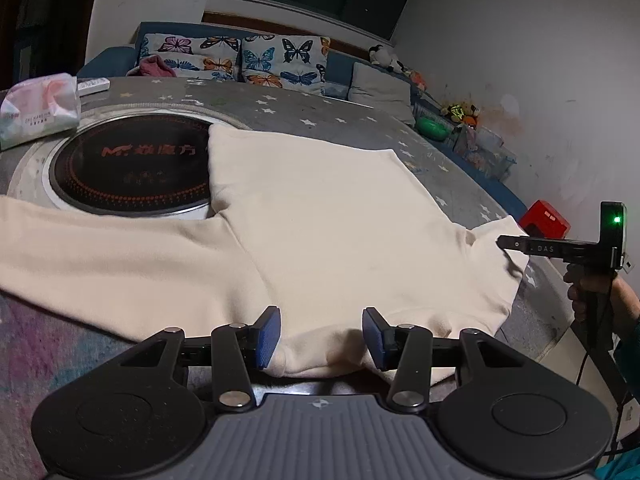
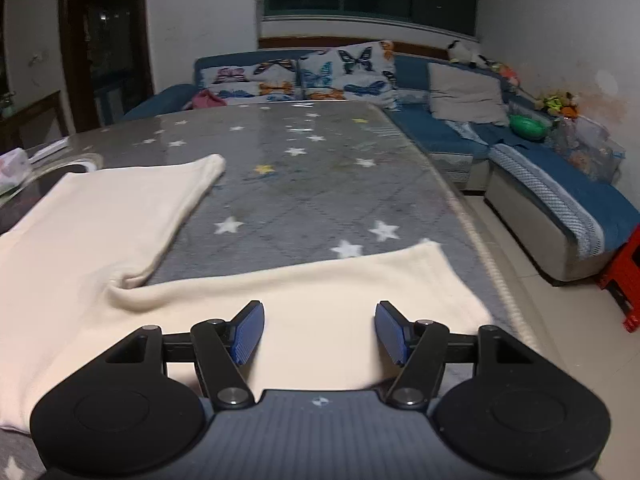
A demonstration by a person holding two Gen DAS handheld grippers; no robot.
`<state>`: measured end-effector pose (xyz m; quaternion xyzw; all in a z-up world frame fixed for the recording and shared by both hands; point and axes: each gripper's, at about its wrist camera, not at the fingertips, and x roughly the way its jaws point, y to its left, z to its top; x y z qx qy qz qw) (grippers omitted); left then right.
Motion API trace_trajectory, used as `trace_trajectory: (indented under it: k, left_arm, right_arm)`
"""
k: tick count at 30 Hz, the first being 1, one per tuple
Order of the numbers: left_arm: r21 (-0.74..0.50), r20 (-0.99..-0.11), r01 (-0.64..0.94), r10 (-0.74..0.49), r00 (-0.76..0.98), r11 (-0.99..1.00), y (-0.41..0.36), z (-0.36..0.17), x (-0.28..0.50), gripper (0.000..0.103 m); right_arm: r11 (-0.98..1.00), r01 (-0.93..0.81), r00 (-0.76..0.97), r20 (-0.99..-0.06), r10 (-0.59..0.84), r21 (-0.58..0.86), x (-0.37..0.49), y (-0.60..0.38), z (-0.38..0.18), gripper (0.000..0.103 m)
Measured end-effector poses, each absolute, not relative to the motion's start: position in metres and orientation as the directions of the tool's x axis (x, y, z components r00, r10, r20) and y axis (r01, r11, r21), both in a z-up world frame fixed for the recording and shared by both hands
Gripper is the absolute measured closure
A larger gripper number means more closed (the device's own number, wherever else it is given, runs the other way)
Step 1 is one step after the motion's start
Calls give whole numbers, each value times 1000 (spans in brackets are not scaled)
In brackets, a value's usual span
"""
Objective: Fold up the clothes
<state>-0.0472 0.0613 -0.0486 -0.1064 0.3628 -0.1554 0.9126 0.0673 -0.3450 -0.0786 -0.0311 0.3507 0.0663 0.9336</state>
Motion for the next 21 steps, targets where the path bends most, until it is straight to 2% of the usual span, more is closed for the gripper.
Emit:
trace_trajectory:
  k: [9, 15, 17, 18, 19, 20, 21]
  left_arm:
    - [-288, -607, 285, -405, 684, 914, 31, -35, -34, 52]
    - [-271, -606, 355, -445, 659, 895, -2, -32, -20, 51]
    - [-263, -608, 377, -456, 650, 888, -13, -32, -16, 51]
    - [-259, -609, 386, -460, 646, 885, -19, -32, -13, 52]
    - [-256, -612, 395, -464, 640, 882, -25, -32, -10, 51]
    - [-253, -614, 405, -469, 635, 879, -31, -31, -8, 51]
    - [-250, -614, 416, -475, 630, 874, -38, -31, -5, 52]
  right_arm:
    - [1000, 10, 756, -654, -8, 0, 61, -391, -78, 42]
    - [997, 70, 752, -659, -32, 32, 70, -409, -83, 53]
    - [997, 62, 754, -657, -25, 34, 71, -407, -83, 70]
    - [998, 59, 754, -656, -22, 34, 72, -405, -83, 75]
    - [998, 54, 755, -655, -15, 39, 72, -404, -82, 87]
    - [998, 49, 756, -654, -6, 47, 72, -403, -82, 93]
    - [998, 47, 759, -651, -3, 51, 72, -403, -81, 94]
